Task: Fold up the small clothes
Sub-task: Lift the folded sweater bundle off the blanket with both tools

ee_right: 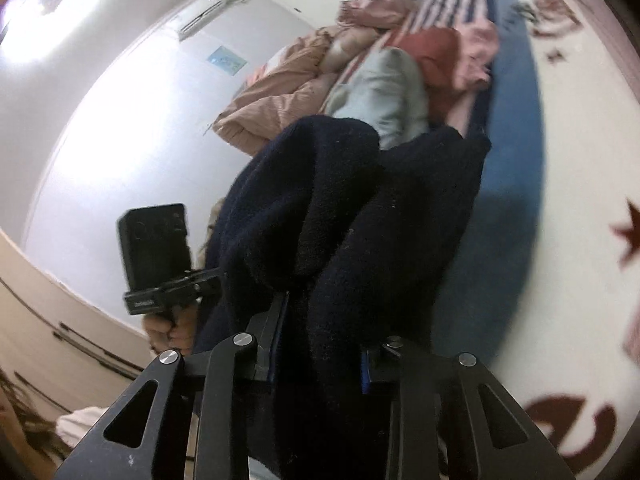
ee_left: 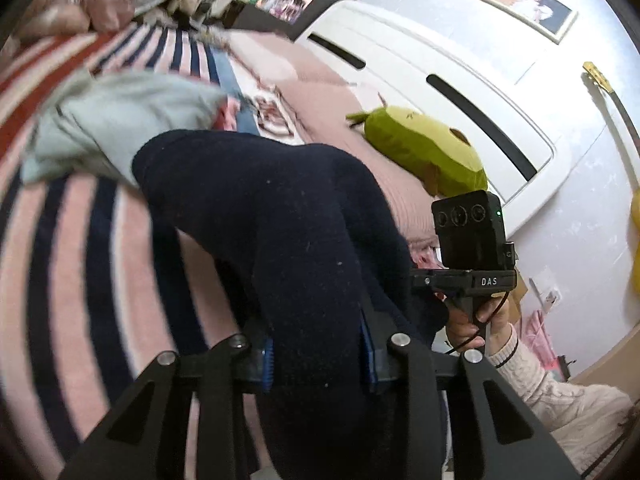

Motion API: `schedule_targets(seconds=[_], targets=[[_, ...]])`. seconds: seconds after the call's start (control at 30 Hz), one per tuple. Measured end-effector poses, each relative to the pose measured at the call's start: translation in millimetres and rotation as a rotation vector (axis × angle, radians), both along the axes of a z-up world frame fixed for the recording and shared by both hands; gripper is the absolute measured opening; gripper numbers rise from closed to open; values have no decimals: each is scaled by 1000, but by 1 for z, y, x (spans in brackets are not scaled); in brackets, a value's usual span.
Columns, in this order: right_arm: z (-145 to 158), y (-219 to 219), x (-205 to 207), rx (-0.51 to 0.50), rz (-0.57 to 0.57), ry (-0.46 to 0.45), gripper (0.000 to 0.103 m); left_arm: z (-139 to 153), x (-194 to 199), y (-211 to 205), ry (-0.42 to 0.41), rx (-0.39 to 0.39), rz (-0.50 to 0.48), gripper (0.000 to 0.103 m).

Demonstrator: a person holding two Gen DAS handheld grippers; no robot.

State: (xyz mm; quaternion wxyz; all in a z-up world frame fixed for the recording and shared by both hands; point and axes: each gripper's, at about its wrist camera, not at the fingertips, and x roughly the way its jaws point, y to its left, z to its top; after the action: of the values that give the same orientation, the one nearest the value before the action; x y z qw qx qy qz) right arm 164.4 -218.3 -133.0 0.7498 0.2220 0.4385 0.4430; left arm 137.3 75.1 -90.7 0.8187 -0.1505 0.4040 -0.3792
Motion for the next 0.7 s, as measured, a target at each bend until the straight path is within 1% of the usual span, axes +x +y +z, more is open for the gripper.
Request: schedule_targets(seconds=[0.13,0.23,0.43,0.47,0.5,0.57,0.7], targets=[[20,42,7,19,41,-49,22,31,-8,38,-51,26,60,29],[40,88,17,36,96,-87,22,59,-13,67,-92,57,110,29],[81,180,34,76,201,-155,22,124,-28,144,-159,150,237,29],[88,200,35,89,224,-164,22,137,-33,161,-181,181,262,29],[94,216,37,94,240,-172,22,144,-36,172,-187,201,289,29],[104,252,39,95,275,-190,22,155,-40,202,-164,226,336,29],[114,312,32,94,342,-203,22,170,-50,246,-161,294,401,29]])
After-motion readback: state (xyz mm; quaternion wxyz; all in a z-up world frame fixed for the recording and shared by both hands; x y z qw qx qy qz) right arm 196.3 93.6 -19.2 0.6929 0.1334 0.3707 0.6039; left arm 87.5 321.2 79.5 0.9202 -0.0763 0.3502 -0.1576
